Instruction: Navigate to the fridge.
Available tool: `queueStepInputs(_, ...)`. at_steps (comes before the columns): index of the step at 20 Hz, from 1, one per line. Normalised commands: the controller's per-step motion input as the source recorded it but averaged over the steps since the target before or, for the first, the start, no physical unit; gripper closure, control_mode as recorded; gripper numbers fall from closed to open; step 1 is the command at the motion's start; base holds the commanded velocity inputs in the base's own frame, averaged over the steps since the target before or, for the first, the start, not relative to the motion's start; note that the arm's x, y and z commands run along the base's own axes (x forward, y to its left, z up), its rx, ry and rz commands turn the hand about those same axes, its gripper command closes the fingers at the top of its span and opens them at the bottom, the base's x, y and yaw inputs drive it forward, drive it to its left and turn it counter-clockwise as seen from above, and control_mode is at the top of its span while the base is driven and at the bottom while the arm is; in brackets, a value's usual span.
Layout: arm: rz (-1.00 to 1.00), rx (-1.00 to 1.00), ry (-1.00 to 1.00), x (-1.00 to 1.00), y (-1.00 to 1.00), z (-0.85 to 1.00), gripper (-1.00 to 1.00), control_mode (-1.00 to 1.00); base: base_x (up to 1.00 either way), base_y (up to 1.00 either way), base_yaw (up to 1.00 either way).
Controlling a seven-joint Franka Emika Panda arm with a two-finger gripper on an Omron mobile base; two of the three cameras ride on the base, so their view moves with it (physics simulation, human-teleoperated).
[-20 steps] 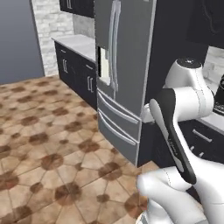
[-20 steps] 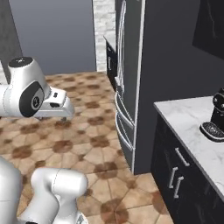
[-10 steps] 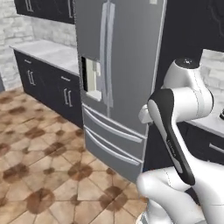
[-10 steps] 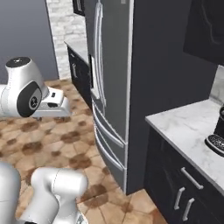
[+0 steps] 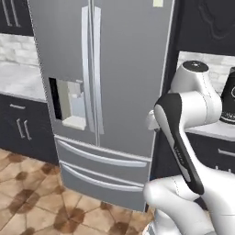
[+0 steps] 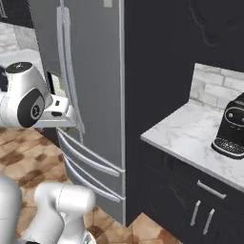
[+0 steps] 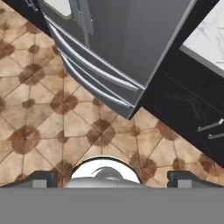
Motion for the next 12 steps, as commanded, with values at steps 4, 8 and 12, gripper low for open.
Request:
queueStepInputs(4, 0.00, 0.00, 0.00, 0.00, 0.00, 0.00, -1.00, 1.00, 0.39, 0.93, -0.65)
queueStepInputs(8, 0.00, 0.00, 0.00, 0.00, 0.00, 0.00, -1.00, 1.00, 0.33, 0.99, -0.61)
queueStepInputs(12, 0.00, 0.00, 0.00, 0.00, 0.00, 0.00, -1.00, 1.00, 0.16, 0.89, -0.52)
